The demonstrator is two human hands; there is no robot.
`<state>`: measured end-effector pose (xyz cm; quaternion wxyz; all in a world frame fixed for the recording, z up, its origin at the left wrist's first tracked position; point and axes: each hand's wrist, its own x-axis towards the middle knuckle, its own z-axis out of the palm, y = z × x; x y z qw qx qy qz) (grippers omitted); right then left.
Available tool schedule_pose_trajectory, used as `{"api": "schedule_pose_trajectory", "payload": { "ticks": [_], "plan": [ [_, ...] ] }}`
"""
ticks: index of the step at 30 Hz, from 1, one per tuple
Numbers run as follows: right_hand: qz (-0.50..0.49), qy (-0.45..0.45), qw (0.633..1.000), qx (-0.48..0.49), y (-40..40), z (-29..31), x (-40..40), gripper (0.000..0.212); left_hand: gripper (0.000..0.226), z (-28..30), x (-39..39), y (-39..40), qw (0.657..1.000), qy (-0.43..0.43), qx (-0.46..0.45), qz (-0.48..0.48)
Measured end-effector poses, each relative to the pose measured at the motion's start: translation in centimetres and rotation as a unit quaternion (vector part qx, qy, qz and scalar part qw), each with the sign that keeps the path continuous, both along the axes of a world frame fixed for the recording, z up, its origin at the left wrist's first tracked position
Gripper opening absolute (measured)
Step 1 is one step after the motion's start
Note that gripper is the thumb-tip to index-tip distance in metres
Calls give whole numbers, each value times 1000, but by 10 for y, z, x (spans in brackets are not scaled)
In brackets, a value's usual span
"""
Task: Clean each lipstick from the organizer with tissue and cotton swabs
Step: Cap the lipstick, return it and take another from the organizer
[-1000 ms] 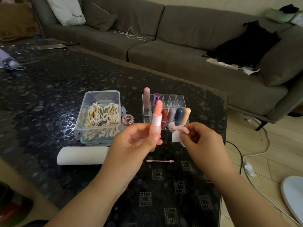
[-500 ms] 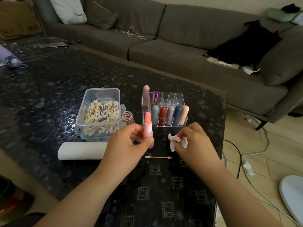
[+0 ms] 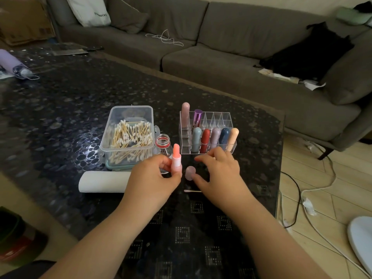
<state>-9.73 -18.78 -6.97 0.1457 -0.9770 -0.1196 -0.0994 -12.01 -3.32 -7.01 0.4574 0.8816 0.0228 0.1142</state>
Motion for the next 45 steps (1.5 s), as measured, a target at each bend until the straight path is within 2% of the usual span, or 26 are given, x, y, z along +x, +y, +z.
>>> {"api": "schedule_pose_trajectory", "payload": {
  "ticks": [6,10,14,17,25,29,33,38,42,45],
  "plan": [
    [24,7,1000,8,14,-12,5,29,22,-7,3,-2,998,-8,55,3],
    [10,12,1000,-2,5,-3,6,29,39,-9,6,-7,997,-22,76,15],
    [-35,15,999,37,-11,5,3,26,18,-8,7,-14,995,11,97,-9],
    [-53,31,997,45,-23,8,0,26,12,-8,7,-20,992,33,124,-23],
    [-53,48,994,85,-43,12,-13,19,23,-16,10,-39,994,40,97,-39],
    [-48,76,985,144,-47,13,-17,15,25,-18,10,-41,994,41,98,-30],
    [-48,123,969,209,-49,16,-20,12,17,-18,10,-41,993,54,103,-33],
    [-54,144,961,228,-51,18,-23,14,15,-16,8,-40,993,51,98,-38],
    [-55,172,957,228,-54,25,-26,17,33,-15,0,-33,991,56,115,-41],
    [-53,202,940,269,-56,31,-30,11,23,-11,-13,-29,997,31,52,-49]
  ]
}}
